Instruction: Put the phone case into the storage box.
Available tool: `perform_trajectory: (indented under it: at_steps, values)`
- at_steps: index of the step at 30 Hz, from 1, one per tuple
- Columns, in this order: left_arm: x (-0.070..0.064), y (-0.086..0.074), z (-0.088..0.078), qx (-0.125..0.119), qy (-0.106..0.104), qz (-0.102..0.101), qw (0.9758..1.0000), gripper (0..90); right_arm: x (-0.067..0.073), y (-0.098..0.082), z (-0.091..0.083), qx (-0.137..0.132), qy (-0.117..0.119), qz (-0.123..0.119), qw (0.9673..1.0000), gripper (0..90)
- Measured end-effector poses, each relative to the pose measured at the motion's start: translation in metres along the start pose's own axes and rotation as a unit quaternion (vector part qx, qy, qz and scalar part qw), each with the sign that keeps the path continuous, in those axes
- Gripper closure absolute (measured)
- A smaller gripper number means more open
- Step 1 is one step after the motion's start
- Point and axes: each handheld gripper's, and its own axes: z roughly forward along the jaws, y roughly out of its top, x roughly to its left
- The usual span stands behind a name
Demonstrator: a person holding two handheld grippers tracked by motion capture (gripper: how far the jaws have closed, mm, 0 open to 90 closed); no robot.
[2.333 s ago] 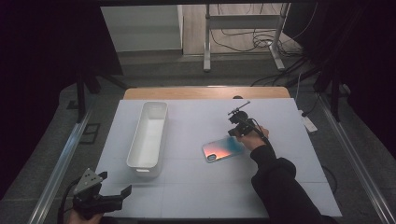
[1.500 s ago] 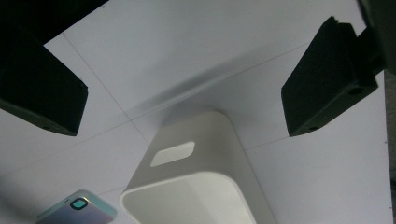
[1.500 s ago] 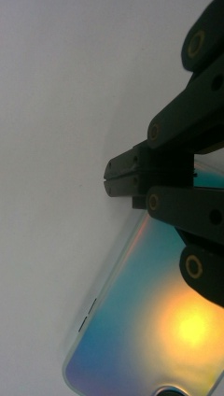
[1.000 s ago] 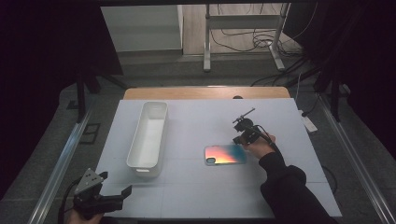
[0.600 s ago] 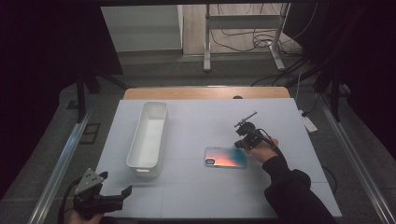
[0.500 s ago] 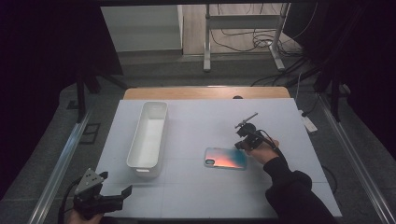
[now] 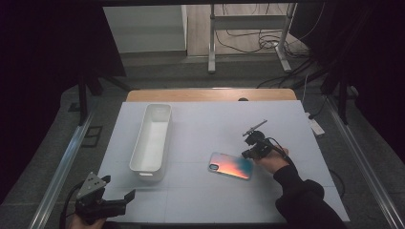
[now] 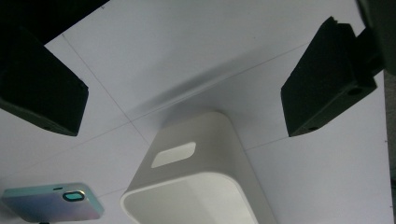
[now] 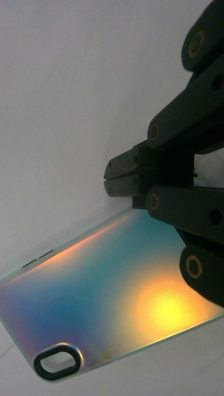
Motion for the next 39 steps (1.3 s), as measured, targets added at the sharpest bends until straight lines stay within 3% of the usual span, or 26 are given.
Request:
perform_trajectory:
  at_steps: [15, 39]
  values:
    - [0.0, 0.0, 0.0, 0.0, 0.001, 0.001, 1.0, 1.5, 0.009, -0.018, -0.006, 0.008, 0.02, -0.002, 0.9998, 89.2]
    - [-0.001, 0.0, 0.0, 0.003, 0.001, 0.004, 1.0, 1.5, 0.028, -0.047, -0.019, 0.007, 0.033, -0.007, 0.9994, 89.2]
